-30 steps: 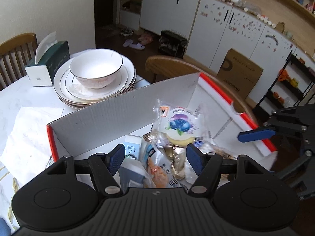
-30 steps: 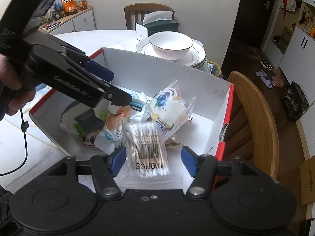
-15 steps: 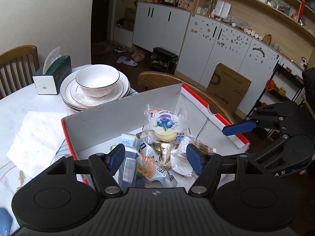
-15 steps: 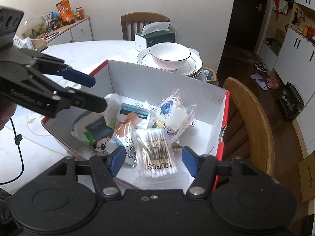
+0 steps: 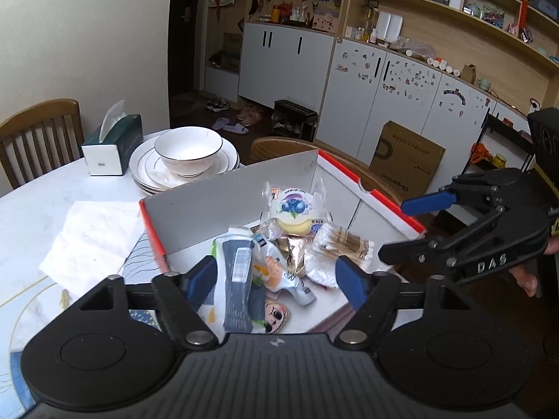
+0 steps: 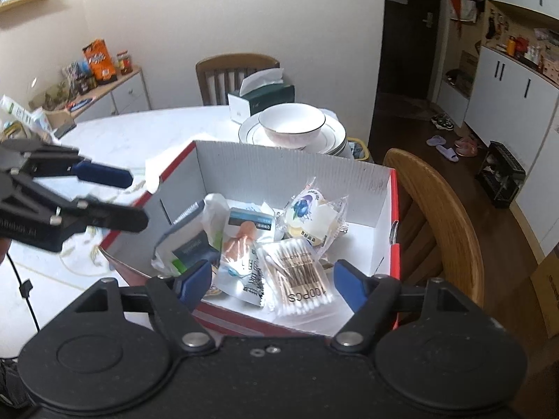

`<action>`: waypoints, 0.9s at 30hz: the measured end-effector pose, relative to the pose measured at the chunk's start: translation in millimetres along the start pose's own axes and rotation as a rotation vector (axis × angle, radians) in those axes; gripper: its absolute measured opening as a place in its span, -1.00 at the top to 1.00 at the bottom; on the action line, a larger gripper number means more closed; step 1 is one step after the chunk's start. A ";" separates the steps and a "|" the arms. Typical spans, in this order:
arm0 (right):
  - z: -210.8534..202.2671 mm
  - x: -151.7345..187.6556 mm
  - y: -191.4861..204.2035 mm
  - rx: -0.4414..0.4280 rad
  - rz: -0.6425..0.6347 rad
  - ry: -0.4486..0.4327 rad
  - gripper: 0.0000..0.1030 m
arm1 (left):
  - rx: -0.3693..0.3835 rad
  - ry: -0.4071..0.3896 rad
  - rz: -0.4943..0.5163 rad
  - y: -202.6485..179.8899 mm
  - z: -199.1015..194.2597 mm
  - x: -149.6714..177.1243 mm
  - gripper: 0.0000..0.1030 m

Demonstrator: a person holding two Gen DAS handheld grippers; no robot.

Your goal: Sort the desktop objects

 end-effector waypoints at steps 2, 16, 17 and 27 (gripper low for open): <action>-3.9 -0.6 2.6 0.004 0.019 -0.020 -0.61 | -0.008 -0.002 -0.001 2.0 -5.0 3.2 -0.47; -23.0 -7.6 30.0 0.033 0.062 -0.114 -0.70 | -0.023 -0.032 0.012 13.8 -30.7 19.4 -1.00; -25.2 -7.7 31.8 0.036 0.060 -0.120 -0.70 | -0.022 -0.034 0.009 14.4 -32.6 20.5 -1.00; -47.7 -0.7 43.0 0.058 0.091 -0.160 -0.71 | -0.010 -0.074 0.036 6.8 -52.2 29.4 -1.00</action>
Point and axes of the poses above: each gripper's, at about its wrist camera, not at the fingertips, and z roughly the way its jaws point, y to its left, x to its underside, the point moved 5 cm from there along z, roughly the way its jaws point, and after that the axes turned 14 degrees about -z, right-handed, at the moved point
